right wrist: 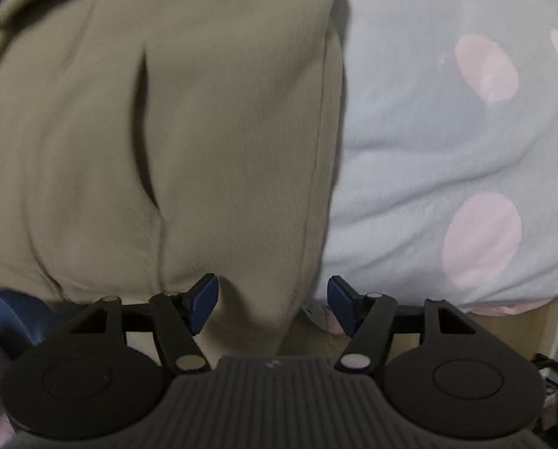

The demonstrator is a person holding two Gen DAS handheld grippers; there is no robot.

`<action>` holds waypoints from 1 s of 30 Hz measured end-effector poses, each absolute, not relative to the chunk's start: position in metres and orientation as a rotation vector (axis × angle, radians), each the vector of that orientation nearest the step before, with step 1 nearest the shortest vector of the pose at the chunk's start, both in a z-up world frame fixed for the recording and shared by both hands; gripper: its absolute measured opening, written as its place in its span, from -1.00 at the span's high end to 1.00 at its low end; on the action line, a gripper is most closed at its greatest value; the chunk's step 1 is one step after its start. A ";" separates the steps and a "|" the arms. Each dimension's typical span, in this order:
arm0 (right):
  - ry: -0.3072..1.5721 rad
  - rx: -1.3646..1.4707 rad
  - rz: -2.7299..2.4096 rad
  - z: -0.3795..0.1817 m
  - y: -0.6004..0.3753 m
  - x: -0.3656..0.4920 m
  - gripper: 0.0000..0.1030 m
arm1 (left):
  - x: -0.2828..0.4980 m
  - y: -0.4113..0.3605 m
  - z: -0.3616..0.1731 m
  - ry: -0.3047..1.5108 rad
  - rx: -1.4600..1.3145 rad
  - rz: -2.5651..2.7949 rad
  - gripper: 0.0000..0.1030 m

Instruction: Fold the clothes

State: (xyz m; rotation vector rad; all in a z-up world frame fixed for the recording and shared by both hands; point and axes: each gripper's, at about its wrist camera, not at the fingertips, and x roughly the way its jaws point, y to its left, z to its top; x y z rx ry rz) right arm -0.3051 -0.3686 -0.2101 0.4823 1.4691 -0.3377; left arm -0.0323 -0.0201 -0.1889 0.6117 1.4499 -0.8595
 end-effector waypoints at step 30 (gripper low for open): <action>0.803 0.577 -0.162 -0.063 -0.398 -0.298 0.79 | 0.040 -0.003 -0.064 1.285 0.200 -1.037 0.86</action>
